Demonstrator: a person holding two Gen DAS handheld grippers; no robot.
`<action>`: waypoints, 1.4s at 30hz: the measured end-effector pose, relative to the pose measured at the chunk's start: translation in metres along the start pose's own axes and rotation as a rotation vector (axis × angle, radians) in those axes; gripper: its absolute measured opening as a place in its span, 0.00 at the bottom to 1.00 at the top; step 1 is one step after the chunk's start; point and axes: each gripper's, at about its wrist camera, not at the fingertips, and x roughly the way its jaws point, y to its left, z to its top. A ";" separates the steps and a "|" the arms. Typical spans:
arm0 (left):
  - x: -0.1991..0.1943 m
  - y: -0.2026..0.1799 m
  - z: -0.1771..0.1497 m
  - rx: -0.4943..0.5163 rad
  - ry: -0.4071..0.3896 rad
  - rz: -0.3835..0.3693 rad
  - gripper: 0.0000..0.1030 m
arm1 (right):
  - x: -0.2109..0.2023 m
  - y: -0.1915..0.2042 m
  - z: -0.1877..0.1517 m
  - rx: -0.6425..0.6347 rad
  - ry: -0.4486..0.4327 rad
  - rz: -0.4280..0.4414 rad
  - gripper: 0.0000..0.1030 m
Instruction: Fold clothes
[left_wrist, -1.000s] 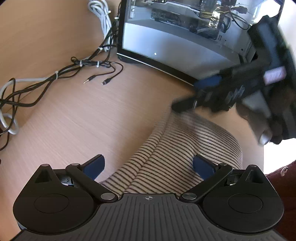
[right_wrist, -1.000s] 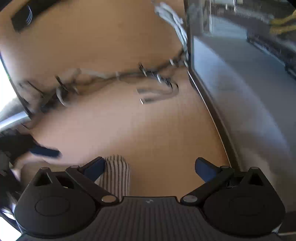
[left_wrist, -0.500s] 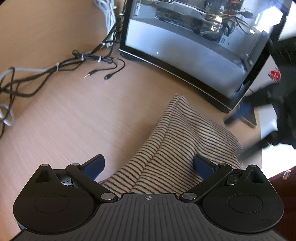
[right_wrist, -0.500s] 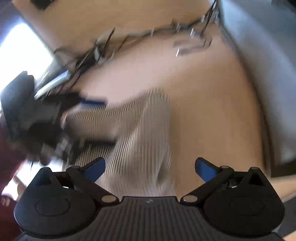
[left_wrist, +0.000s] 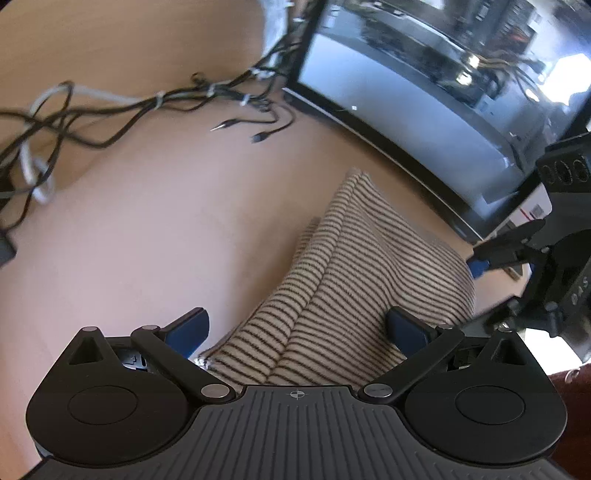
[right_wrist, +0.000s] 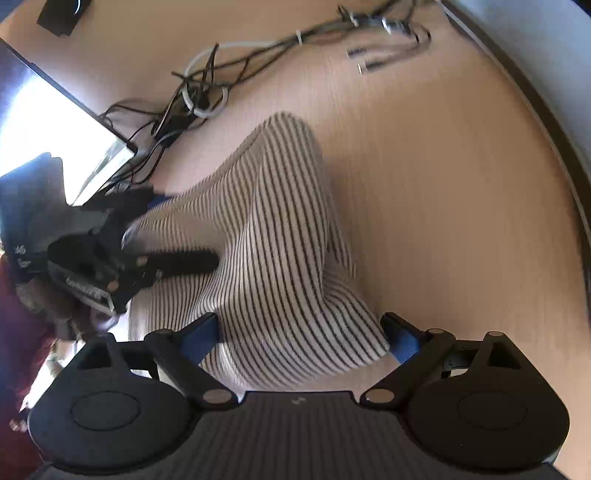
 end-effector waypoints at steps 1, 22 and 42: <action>-0.001 0.003 -0.001 -0.015 0.000 0.002 1.00 | 0.002 0.003 0.005 -0.013 -0.022 -0.018 0.91; -0.053 0.026 0.005 -0.100 -0.148 0.029 1.00 | 0.005 0.016 0.019 0.129 -0.180 0.021 0.90; -0.015 0.022 -0.023 -0.226 -0.029 -0.016 1.00 | 0.030 0.013 0.041 0.136 -0.163 -0.007 0.74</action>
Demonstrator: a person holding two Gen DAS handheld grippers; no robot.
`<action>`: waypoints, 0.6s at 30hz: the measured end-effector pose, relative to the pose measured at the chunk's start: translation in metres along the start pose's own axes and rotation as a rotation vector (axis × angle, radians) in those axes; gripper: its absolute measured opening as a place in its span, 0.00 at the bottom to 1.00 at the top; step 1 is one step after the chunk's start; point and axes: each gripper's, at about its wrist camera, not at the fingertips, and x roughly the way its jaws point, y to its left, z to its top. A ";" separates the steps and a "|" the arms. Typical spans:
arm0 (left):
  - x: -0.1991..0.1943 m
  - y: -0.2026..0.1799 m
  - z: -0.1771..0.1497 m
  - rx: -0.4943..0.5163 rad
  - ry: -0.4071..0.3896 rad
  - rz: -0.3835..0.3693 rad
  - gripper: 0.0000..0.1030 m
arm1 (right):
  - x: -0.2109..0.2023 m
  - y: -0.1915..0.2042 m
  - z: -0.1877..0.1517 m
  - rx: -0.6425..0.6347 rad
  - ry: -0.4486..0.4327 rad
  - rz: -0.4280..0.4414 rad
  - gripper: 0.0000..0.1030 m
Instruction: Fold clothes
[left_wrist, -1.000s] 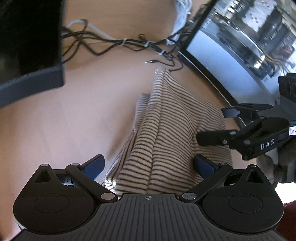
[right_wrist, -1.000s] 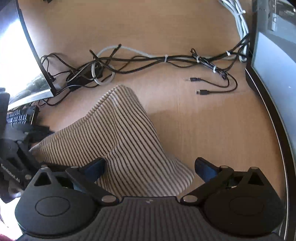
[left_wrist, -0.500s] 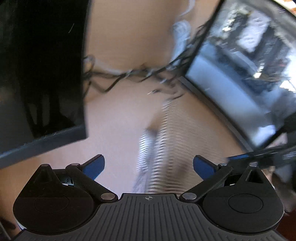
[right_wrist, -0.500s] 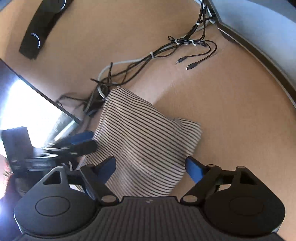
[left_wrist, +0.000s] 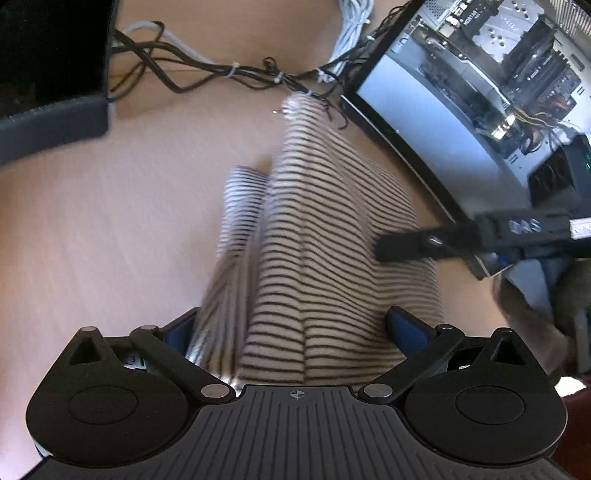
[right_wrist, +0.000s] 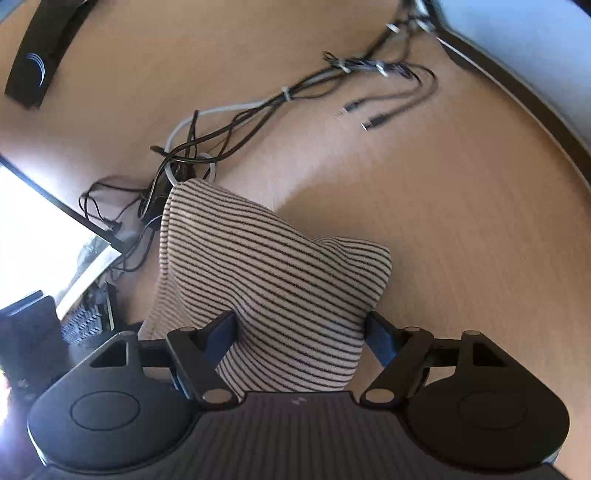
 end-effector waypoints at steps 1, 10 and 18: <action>0.002 -0.003 -0.001 -0.009 -0.002 -0.004 1.00 | 0.002 0.003 0.003 -0.025 -0.006 -0.011 0.74; 0.015 -0.038 -0.013 -0.023 0.037 -0.090 1.00 | 0.001 0.020 0.028 -0.200 -0.074 -0.098 0.81; -0.004 -0.063 -0.024 0.069 0.033 -0.100 1.00 | -0.018 0.013 0.007 -0.235 -0.141 -0.113 1.00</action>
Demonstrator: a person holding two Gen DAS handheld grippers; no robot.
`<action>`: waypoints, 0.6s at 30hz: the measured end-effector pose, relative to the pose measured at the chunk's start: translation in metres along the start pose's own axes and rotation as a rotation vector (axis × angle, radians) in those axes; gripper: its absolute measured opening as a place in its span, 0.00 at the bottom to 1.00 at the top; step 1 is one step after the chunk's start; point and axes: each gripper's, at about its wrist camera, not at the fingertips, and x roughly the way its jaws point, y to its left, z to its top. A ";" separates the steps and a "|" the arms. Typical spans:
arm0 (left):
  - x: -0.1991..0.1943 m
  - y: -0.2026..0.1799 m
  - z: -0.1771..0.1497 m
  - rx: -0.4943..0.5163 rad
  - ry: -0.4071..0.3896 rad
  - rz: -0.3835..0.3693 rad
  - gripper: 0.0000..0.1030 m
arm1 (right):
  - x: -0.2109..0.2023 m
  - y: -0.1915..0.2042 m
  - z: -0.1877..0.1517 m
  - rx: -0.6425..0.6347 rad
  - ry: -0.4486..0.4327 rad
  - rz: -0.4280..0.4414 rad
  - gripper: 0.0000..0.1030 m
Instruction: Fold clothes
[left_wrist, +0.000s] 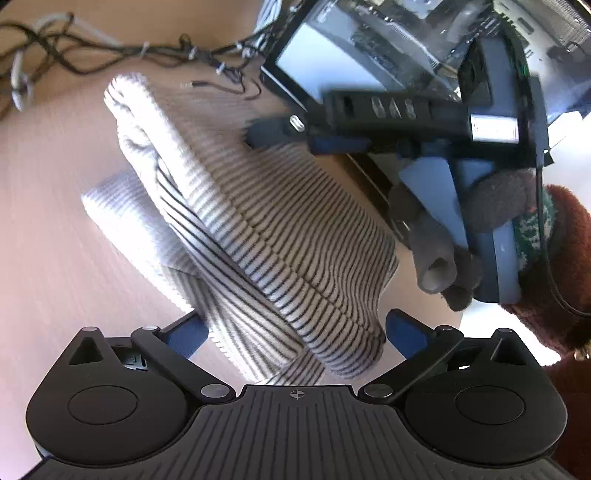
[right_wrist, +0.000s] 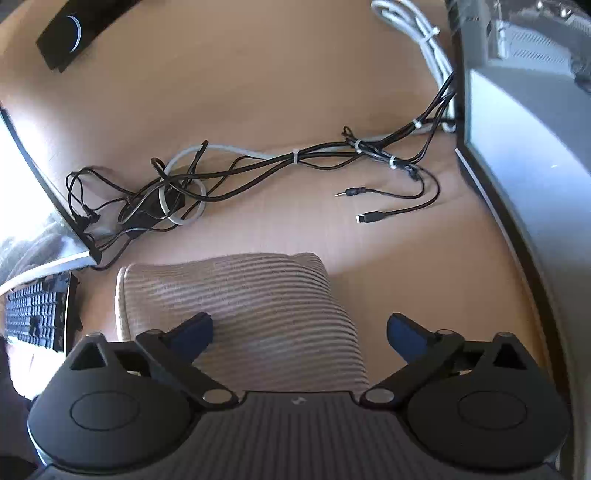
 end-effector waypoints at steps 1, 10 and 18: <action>-0.006 0.002 0.000 0.001 -0.014 0.021 1.00 | -0.003 0.000 -0.004 -0.003 -0.009 -0.002 1.00; -0.059 0.048 0.000 -0.201 -0.177 0.219 1.00 | -0.026 0.019 -0.039 -0.129 -0.109 0.005 1.00; -0.063 0.042 -0.004 -0.231 -0.209 0.324 1.00 | -0.021 0.068 -0.072 -0.434 -0.101 0.026 0.99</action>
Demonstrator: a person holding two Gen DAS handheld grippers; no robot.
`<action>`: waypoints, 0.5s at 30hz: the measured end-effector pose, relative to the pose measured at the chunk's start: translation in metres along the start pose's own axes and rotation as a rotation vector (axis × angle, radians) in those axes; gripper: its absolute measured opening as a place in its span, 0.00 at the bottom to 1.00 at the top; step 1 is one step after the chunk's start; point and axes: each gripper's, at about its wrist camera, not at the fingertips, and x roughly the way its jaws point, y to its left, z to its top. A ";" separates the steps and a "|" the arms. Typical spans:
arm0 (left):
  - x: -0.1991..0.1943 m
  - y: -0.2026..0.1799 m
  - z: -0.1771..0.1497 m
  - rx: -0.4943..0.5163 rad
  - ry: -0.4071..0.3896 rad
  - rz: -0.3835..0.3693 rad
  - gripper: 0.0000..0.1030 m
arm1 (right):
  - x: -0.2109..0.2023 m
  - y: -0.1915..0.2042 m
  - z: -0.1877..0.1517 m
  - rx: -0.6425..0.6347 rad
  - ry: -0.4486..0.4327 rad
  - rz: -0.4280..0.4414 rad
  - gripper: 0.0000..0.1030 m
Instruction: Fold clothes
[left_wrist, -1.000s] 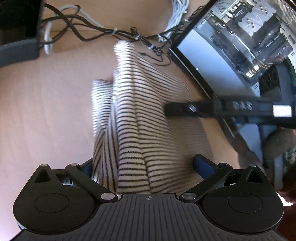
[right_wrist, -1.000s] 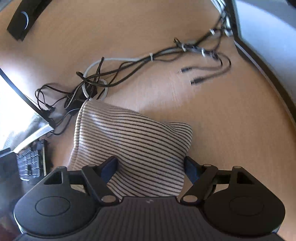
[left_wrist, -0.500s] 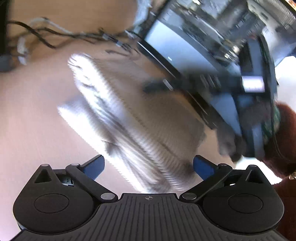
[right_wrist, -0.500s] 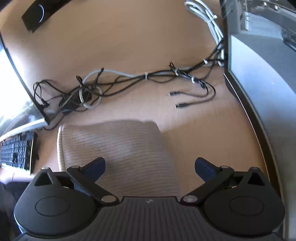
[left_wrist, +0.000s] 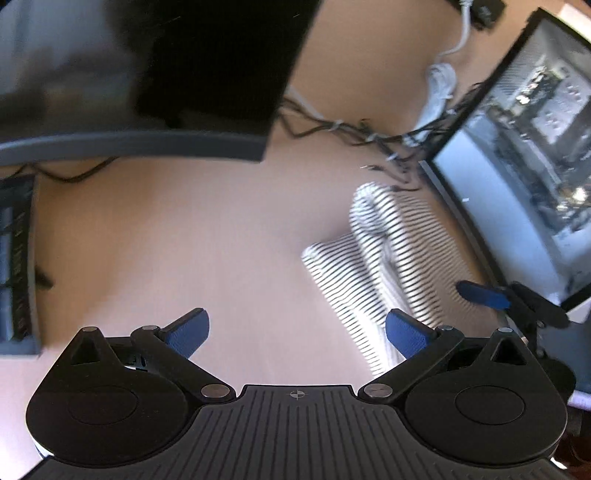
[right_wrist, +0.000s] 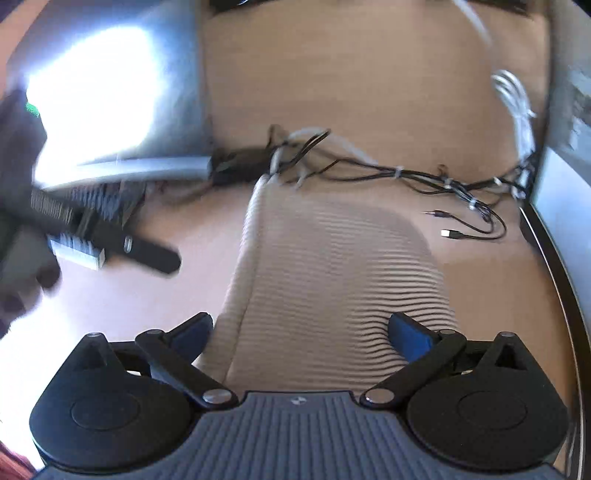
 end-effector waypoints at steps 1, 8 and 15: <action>0.000 -0.003 -0.001 0.004 -0.003 0.008 1.00 | -0.001 0.005 -0.003 -0.038 0.013 0.003 0.99; 0.003 -0.024 -0.009 0.033 -0.024 0.062 1.00 | -0.008 0.040 -0.028 -0.299 0.095 0.024 0.99; 0.028 -0.062 0.001 0.115 -0.070 0.081 1.00 | -0.029 0.045 -0.042 -0.409 0.127 0.017 0.99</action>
